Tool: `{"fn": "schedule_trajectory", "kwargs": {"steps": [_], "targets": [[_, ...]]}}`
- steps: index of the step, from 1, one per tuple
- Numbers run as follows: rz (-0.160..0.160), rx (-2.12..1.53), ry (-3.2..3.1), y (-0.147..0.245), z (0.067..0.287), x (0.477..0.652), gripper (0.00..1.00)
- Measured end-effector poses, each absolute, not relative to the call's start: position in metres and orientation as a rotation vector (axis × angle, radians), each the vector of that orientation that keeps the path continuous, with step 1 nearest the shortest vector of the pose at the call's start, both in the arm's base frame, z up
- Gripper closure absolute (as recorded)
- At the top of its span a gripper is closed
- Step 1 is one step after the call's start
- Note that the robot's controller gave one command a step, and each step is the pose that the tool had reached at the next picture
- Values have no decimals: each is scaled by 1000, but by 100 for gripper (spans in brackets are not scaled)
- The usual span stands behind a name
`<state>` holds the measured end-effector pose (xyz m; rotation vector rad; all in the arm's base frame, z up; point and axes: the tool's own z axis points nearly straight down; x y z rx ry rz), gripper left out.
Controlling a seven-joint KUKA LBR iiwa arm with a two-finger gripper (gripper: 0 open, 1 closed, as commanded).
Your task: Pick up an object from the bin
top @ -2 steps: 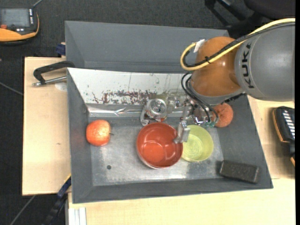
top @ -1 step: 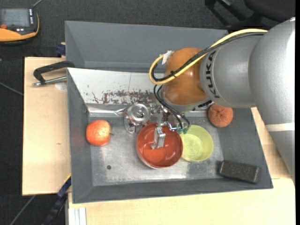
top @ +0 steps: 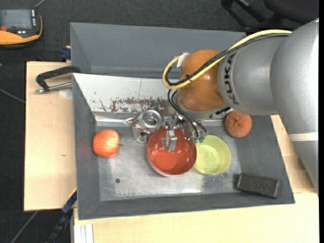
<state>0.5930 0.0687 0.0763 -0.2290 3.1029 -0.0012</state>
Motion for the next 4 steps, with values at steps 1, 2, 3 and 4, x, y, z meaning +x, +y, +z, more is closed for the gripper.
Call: {"fn": "schedule_trajectory", "kwargs": {"steps": [1,2,3,4], "targets": [[-1,-229,3103,69,76,593,100],[-1,-229,3103,69,76,593,100],[-2,-529,3056,105,177,543,100],[6,-411,3058,144,340,575,100]]}}
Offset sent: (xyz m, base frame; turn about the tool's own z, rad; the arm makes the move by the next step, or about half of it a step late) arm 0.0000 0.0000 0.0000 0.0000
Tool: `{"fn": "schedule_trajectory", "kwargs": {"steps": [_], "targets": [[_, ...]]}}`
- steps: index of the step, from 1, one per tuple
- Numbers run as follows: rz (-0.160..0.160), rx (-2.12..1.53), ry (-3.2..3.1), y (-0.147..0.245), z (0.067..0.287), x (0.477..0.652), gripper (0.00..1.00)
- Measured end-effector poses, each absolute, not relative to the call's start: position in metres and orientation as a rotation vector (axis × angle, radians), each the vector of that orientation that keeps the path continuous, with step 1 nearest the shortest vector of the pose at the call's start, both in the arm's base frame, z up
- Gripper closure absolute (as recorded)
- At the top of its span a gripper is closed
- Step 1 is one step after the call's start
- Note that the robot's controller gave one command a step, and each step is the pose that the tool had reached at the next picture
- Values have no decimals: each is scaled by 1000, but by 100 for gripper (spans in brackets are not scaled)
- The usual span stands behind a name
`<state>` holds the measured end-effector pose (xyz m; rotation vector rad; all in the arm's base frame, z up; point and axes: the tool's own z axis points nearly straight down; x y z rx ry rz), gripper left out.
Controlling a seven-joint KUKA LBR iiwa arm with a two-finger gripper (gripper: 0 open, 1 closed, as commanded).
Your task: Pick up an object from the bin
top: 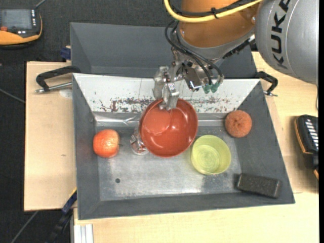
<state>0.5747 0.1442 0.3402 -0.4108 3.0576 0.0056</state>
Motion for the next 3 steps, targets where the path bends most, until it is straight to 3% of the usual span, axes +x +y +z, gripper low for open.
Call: {"fn": "schedule_trajectory", "kwargs": {"steps": [1,2,3], "targets": [[9,-330,3070,122,311,542,100],[10,-330,3063,123,313,544,0],[7,-509,3045,140,121,522,0]]}}
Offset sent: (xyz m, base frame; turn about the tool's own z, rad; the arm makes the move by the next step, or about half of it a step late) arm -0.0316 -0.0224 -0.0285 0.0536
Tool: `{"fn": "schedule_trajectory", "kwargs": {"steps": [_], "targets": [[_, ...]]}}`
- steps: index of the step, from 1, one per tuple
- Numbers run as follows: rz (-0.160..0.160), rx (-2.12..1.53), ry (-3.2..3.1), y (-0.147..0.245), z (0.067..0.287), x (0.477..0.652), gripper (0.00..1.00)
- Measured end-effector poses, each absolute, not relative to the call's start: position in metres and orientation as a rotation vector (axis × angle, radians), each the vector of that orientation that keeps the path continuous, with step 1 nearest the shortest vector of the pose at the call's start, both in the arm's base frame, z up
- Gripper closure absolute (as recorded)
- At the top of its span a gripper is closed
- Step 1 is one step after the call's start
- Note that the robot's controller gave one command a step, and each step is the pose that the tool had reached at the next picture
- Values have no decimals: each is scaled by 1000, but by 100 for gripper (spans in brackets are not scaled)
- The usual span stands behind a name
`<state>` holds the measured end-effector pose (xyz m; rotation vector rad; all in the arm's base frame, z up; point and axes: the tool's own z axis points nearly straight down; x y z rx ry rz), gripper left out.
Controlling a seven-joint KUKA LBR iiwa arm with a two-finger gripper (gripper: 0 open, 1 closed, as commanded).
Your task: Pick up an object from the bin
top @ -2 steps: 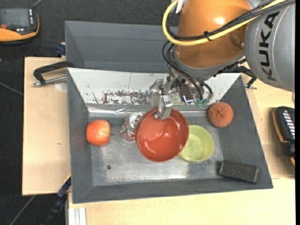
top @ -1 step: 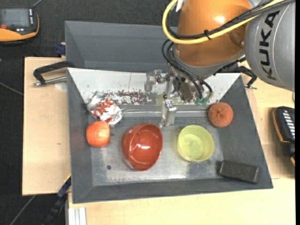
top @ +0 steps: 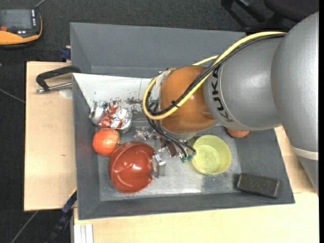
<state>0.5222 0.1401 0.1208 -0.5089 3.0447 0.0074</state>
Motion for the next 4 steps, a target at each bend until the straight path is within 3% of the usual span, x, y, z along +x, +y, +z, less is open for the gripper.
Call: {"fn": "schedule_trajectory", "kwargs": {"steps": [1,3,4], "targets": [[9,-608,3023,168,68,546,0],[9,-605,3021,167,71,547,0],[15,-601,3013,170,76,549,100]]}}
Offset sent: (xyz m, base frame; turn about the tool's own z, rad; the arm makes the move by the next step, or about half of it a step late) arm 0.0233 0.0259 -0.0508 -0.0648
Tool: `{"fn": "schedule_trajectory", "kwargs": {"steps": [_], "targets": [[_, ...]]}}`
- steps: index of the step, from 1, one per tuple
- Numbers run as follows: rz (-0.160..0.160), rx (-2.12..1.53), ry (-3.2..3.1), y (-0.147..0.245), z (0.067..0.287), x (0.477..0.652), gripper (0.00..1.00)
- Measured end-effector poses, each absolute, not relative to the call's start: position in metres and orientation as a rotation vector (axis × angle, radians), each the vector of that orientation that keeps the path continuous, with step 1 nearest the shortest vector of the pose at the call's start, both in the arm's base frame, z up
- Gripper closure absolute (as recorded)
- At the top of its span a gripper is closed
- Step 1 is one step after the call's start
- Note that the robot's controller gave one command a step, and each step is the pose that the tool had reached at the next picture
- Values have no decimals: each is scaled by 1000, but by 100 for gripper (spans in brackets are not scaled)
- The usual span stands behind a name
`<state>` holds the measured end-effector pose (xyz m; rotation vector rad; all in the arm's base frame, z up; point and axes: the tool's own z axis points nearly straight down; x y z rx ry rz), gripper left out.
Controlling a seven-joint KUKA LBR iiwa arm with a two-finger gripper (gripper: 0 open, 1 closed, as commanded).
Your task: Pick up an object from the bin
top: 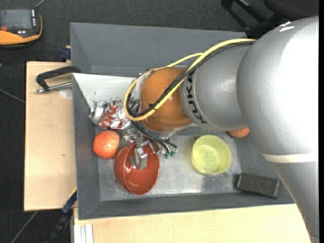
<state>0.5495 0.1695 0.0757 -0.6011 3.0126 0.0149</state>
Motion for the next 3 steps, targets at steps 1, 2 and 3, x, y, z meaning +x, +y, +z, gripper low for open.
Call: {"fn": "schedule_trajectory", "kwargs": {"steps": [1,2,3], "targets": [[12,-864,2934,155,85,558,100],[5,-897,2908,101,173,592,100],[12,-906,2917,104,168,588,100]]}}
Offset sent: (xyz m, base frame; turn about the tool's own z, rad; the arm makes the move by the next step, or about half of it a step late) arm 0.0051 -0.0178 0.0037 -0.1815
